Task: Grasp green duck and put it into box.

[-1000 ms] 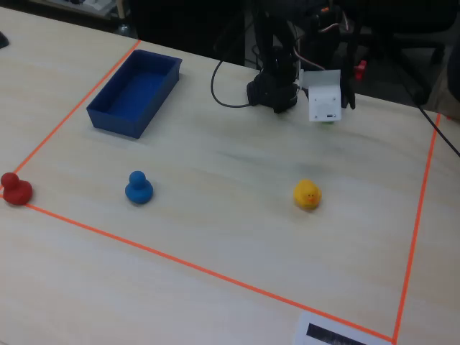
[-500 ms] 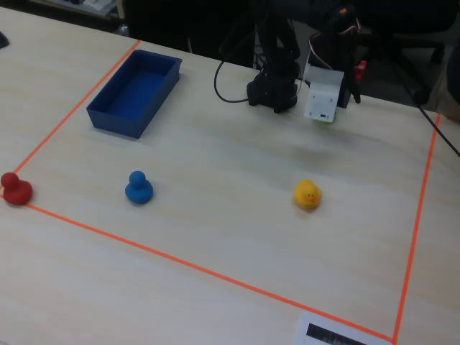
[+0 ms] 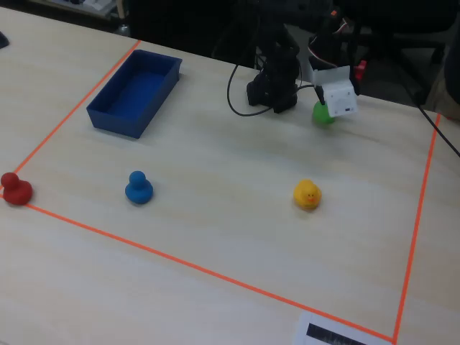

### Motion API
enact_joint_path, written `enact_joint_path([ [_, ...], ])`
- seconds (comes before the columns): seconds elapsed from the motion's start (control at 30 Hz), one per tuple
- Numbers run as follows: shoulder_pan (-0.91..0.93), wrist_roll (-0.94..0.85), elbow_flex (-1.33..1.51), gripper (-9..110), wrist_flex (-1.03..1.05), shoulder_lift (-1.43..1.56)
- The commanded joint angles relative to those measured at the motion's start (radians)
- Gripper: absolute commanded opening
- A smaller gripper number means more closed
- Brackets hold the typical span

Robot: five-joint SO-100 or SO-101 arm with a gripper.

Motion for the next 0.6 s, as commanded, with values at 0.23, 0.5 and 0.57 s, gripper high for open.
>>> enact_joint_path([
  [0.23,-0.015,0.038,0.060,39,-0.112,-0.071],
  [0.5,0.075,0.011,0.097,38,-0.181,-0.146],
  [0.57,0.080,0.009,0.109,38,-0.184,-0.146],
])
